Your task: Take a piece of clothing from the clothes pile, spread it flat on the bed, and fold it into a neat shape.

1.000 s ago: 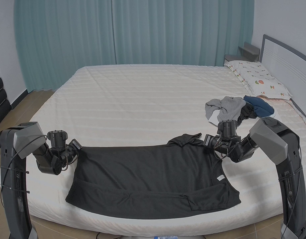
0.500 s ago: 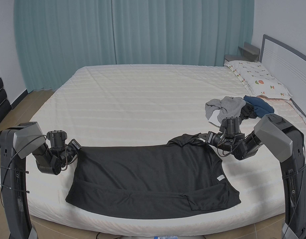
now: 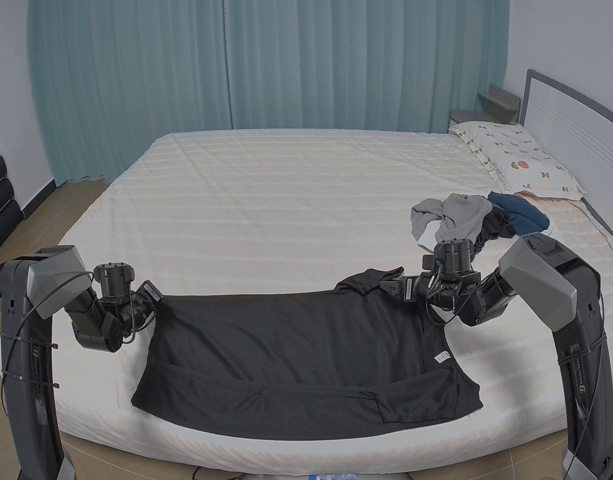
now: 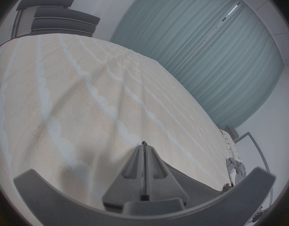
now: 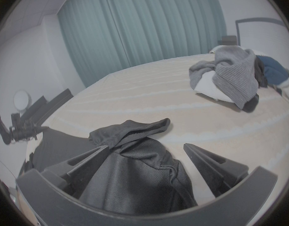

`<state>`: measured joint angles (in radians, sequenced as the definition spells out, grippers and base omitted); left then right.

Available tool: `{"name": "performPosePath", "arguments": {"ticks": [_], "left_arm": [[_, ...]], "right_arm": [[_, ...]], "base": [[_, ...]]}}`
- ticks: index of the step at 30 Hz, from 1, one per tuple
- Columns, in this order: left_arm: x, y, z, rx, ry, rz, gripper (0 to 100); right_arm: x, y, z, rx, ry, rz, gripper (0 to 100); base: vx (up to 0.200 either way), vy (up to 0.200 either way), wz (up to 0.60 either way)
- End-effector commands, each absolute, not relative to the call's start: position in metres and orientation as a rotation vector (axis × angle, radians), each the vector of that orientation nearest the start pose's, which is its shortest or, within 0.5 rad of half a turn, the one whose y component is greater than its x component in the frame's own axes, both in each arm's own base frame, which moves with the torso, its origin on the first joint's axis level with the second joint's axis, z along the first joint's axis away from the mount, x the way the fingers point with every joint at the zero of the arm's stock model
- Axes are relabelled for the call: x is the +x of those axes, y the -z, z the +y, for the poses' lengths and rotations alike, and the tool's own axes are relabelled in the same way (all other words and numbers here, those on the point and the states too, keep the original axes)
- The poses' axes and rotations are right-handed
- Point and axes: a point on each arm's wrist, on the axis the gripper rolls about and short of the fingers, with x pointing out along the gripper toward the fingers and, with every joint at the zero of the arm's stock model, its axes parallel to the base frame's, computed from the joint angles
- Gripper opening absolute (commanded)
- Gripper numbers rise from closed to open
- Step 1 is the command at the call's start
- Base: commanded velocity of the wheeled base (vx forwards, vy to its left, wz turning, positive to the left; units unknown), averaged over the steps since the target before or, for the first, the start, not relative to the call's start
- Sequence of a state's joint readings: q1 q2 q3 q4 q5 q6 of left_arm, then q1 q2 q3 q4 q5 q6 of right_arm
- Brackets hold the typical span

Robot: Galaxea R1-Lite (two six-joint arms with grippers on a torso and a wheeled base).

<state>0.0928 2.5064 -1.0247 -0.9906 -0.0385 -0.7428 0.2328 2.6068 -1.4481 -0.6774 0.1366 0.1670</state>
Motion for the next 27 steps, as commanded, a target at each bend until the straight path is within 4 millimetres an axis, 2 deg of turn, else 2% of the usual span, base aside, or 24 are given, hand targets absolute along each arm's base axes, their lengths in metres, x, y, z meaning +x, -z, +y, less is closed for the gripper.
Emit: {"name": "performPosePath", "arguments": {"ticks": [1,6,7,18,27], "left_arm": [[0.421,0.04,0.038,-0.759,-0.235,0.454,0],[0.421,0.04,0.038,-0.759,-0.235,0.454,0],[0.421,0.04,0.038,-0.759,-0.235,0.454,0],[0.422,0.041,0.038,-0.754,-0.236,0.452,0],[0.422,0.037,0.039,-0.751,-0.238,0.443,0]], "right_arm": [[0.474,0.043,0.119,0.088,-0.334,0.529,100],[0.476,0.041,0.116,0.087,-0.324,0.514,100],[0.476,0.04,0.115,0.089,-0.322,0.511,0],[0.478,0.032,0.113,0.101,-0.315,0.466,0],[0.478,0.011,0.105,0.204,-0.282,0.444,0]], "base": [[0.0,0.0,0.0],[0.0,0.0,0.0],[0.0,0.0,0.0],[0.0,0.0,0.0],[0.0,0.0,0.0]]}}
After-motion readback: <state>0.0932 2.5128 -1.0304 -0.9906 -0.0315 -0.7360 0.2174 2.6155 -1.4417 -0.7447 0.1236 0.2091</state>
